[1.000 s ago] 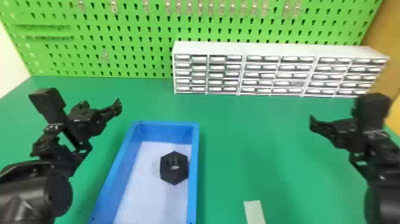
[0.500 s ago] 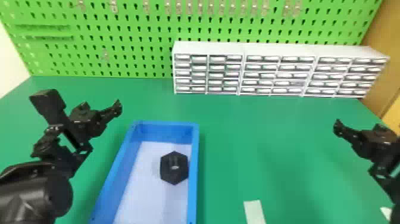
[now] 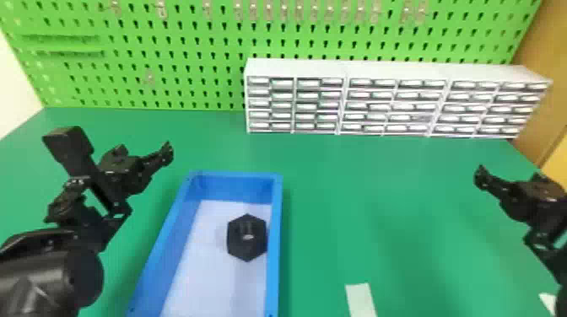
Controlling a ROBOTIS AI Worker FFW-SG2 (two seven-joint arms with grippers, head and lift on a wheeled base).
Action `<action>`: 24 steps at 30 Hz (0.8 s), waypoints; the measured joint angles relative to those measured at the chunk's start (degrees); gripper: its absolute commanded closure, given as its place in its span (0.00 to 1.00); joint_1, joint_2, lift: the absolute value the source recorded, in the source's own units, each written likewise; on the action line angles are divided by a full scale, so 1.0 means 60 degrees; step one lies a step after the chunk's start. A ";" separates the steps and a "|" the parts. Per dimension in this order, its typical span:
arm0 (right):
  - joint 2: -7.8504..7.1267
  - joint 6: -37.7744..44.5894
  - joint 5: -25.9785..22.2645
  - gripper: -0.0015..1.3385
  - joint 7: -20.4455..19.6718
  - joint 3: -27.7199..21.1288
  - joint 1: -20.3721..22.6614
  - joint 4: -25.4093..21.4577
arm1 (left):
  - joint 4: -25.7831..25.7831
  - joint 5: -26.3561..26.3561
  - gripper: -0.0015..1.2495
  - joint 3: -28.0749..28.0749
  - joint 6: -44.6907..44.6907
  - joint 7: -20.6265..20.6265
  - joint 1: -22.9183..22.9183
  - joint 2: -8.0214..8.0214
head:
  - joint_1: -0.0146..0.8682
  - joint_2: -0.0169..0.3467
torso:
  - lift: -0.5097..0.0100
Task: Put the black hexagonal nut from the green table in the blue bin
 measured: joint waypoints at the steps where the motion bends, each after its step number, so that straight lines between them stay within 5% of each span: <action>1: -0.0001 0.0008 0.0014 0.08 0.0000 -0.0016 0.0000 0.0000 | 0.0000 0.0001 0.10 0.0002 0.0000 0.0000 0.0000 0.0000 | 0.77 0.14 | 0.79; 24: -0.0098 0.0573 -0.0003 0.08 0.0213 0.0239 -0.0231 0.0340 | 0.0029 -0.0070 0.10 0.0059 0.0000 0.0002 0.0000 0.0000 | 0.77 0.14 | 0.79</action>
